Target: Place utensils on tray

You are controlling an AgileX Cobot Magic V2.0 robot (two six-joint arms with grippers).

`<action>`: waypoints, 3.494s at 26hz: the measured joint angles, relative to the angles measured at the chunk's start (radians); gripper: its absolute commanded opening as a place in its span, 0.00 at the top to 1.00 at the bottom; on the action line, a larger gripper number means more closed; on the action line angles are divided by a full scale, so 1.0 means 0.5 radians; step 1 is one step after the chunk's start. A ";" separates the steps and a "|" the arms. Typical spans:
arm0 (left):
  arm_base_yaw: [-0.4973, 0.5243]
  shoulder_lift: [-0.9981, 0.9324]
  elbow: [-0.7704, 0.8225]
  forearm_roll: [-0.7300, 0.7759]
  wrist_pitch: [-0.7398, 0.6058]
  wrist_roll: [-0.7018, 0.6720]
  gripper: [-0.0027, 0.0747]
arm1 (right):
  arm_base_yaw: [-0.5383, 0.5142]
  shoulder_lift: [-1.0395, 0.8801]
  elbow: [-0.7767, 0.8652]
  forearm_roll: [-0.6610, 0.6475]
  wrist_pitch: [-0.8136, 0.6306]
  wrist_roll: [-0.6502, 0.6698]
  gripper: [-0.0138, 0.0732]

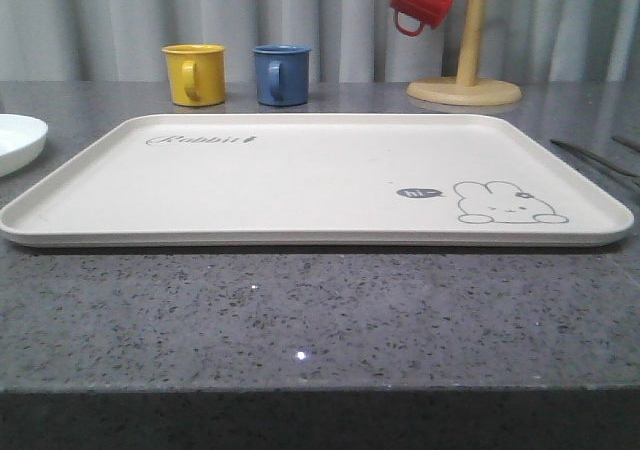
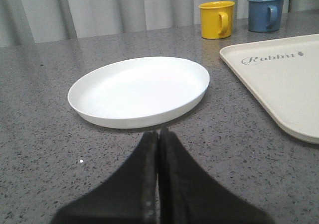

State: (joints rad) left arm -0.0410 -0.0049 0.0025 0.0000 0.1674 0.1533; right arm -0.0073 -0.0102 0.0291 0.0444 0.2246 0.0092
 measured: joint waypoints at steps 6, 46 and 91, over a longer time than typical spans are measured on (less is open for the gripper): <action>0.000 0.000 0.000 0.000 0.000 0.000 0.99 | 0.000 0.000 0.000 0.000 0.000 0.000 0.92; 0.000 0.000 0.000 0.000 -0.211 0.000 0.99 | 0.000 0.000 0.000 0.000 -0.175 0.000 0.92; 0.000 0.817 -0.931 -0.036 0.089 0.000 0.24 | 0.000 0.739 -1.204 0.029 0.310 0.000 0.08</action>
State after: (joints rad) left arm -0.0410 0.4036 -0.4629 -0.0181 0.2120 0.1533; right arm -0.0073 0.3591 -0.5731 0.0590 0.3798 0.0092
